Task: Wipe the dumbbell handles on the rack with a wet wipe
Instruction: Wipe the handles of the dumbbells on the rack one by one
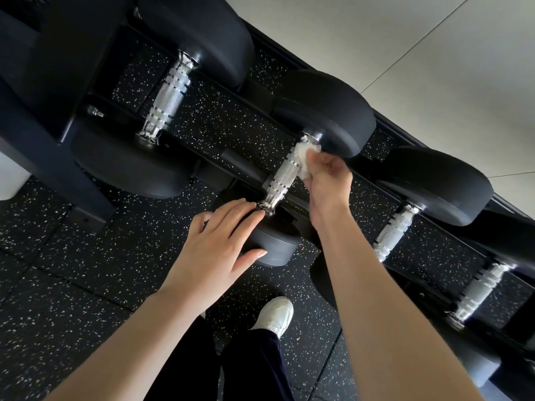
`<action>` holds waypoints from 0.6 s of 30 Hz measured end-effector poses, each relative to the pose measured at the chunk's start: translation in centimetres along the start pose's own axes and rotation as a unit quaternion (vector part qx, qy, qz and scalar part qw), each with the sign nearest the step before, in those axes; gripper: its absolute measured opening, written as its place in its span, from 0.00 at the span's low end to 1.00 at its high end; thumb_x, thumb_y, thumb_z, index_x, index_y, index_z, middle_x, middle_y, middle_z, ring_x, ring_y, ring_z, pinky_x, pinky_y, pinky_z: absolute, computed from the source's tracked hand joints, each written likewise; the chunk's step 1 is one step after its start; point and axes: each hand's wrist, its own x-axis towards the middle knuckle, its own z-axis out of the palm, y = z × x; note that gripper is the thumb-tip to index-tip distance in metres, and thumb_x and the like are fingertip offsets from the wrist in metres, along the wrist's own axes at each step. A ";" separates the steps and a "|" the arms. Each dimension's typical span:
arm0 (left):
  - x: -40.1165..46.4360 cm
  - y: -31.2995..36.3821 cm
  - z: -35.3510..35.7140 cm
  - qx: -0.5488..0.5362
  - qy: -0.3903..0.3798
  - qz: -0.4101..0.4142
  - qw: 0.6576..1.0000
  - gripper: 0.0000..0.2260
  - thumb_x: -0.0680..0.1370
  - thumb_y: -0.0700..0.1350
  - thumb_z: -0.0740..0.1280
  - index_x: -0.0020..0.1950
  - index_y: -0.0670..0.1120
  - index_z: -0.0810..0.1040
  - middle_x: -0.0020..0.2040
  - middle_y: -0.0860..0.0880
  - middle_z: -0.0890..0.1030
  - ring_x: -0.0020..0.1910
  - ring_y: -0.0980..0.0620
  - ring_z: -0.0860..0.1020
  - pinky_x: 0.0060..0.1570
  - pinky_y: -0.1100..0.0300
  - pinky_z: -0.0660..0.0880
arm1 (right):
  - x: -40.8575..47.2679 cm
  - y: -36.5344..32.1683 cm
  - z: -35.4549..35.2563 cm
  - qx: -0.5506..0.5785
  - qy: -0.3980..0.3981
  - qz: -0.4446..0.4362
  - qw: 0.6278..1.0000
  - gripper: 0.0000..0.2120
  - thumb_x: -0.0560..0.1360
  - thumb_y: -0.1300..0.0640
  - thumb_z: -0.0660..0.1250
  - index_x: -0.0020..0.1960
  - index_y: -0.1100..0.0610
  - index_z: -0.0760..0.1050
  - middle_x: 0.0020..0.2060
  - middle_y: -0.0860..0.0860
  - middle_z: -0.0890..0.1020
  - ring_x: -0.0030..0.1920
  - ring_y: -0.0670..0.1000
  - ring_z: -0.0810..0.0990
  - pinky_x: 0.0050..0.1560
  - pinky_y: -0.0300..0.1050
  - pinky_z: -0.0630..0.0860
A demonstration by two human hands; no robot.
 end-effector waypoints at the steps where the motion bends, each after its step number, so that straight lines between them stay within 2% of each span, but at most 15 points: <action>1: 0.0 0.0 0.0 -0.001 -0.001 0.000 1.000 0.24 0.79 0.58 0.56 0.69 0.46 0.70 0.68 0.49 0.72 0.69 0.50 0.69 0.56 0.48 0.71 | 0.4 -0.4 0.3 0.029 0.006 0.003 1.000 0.04 0.74 0.60 0.69 0.46 0.60 0.74 0.41 0.50 0.80 0.43 0.48 0.79 0.48 0.41 0.76; 3: 0.0 -0.1 0.1 0.001 -0.002 0.000 1.000 0.24 0.79 0.58 0.56 0.69 0.46 0.70 0.68 0.50 0.72 0.70 0.50 0.68 0.56 0.48 0.71 | 0.7 -0.5 0.7 0.084 -0.005 0.025 0.996 0.06 0.75 0.59 0.68 0.49 0.60 0.74 0.40 0.49 0.79 0.37 0.45 0.76 0.46 0.40 0.75; 5: 0.0 -0.1 0.0 0.002 -0.003 0.000 1.000 0.24 0.79 0.58 0.56 0.69 0.46 0.71 0.68 0.49 0.72 0.70 0.50 0.68 0.56 0.49 0.71 | 0.5 0.0 0.8 0.102 -0.032 0.047 0.993 0.09 0.77 0.57 0.66 0.55 0.60 0.73 0.44 0.50 0.79 0.38 0.44 0.74 0.51 0.41 0.74; 8: 0.0 -0.1 0.1 0.002 -0.003 0.004 1.000 0.24 0.79 0.58 0.56 0.69 0.45 0.71 0.68 0.49 0.72 0.70 0.50 0.69 0.56 0.49 0.70 | 0.8 0.2 0.9 0.113 -0.072 0.069 0.988 0.08 0.80 0.56 0.60 0.54 0.58 0.75 0.44 0.52 0.78 0.43 0.48 0.74 0.57 0.43 0.71; 10: 0.0 -0.2 0.1 0.003 -0.003 0.006 1.000 0.24 0.79 0.58 0.56 0.69 0.45 0.71 0.68 0.49 0.72 0.70 0.50 0.69 0.56 0.49 0.70 | 1.1 0.2 0.7 0.149 -0.109 0.100 0.978 0.14 0.80 0.55 0.58 0.61 0.62 0.72 0.52 0.57 0.79 0.51 0.53 0.75 0.66 0.50 0.68; 12: 0.0 -0.2 0.2 0.006 -0.002 0.005 1.000 0.24 0.79 0.58 0.56 0.70 0.45 0.71 0.68 0.49 0.72 0.70 0.50 0.68 0.56 0.49 0.70 | 1.4 0.4 0.2 0.155 -0.169 0.103 0.968 0.19 0.79 0.54 0.57 0.65 0.64 0.69 0.59 0.59 0.77 0.57 0.55 0.75 0.68 0.57 0.66; 15: 0.0 -0.2 0.3 0.006 0.000 0.005 1.000 0.24 0.79 0.58 0.56 0.70 0.45 0.71 0.68 0.49 0.72 0.70 0.50 0.68 0.56 0.49 0.71 | 1.3 0.4 -0.7 0.140 -0.254 0.104 0.951 0.24 0.74 0.52 0.60 0.67 0.62 0.67 0.60 0.55 0.76 0.58 0.51 0.76 0.62 0.49 0.70; 16: -0.1 -0.2 0.3 0.005 0.001 0.005 1.000 0.24 0.79 0.58 0.56 0.70 0.45 0.71 0.68 0.49 0.72 0.70 0.50 0.68 0.56 0.49 0.71 | 1.3 0.6 -0.9 0.149 -0.271 0.110 0.945 0.24 0.74 0.52 0.59 0.67 0.61 0.67 0.59 0.54 0.77 0.58 0.50 0.77 0.61 0.46 0.71; 18: 0.0 -0.2 0.3 0.002 0.003 0.005 1.000 0.24 0.79 0.57 0.56 0.70 0.45 0.71 0.68 0.49 0.72 0.70 0.50 0.68 0.56 0.48 0.71 | 1.3 1.2 -1.4 0.159 -0.288 0.121 0.936 0.20 0.78 0.55 0.56 0.67 0.62 0.67 0.55 0.54 0.78 0.56 0.51 0.77 0.63 0.47 0.71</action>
